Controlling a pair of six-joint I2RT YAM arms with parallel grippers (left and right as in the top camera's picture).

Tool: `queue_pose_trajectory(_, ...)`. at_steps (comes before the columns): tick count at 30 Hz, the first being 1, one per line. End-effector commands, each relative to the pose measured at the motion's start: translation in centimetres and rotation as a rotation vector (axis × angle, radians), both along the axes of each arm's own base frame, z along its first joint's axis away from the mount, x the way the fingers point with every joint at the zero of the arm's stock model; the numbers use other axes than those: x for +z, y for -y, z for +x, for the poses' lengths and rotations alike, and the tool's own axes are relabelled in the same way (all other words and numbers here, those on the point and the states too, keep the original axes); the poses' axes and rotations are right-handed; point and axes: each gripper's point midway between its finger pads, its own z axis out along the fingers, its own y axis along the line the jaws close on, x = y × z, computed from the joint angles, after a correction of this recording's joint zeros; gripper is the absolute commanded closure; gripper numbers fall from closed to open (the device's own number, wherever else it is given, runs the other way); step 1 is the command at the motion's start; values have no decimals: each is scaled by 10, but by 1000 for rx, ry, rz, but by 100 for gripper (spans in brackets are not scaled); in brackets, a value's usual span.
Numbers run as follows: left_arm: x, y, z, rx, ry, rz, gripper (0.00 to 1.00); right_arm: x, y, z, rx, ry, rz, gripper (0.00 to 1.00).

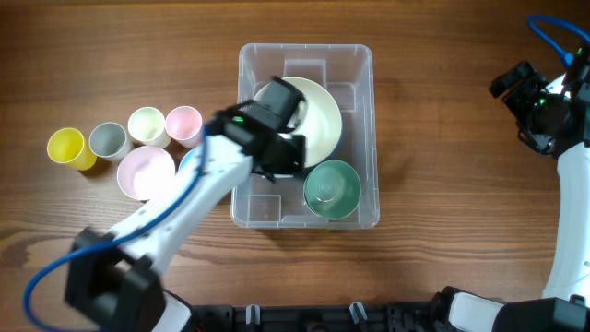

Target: Pack container

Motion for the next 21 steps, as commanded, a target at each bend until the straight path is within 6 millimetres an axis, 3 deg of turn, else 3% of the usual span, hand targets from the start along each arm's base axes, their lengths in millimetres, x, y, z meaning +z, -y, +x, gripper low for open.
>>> queue_pose_trajectory(1,-25,19,-7,-86,-10,69,94,2,1,3,-10,5,2,1)
queue_pose_trajectory(3,-34,28,-13,-115,-8,99,94,2,1,3,-10,5,2,0)
queue_pose_trajectory(8,-33,44,-17,-157,29,96,94,2,1,3,-10,5,2,0)
queue_pose_trajectory(13,-31,41,-16,-163,84,159,94,2,1,3,-10,5,2,0)
queue_pose_trajectory(21,18,43,-15,-156,227,106,93,2,1,3,-10,5,2,0)
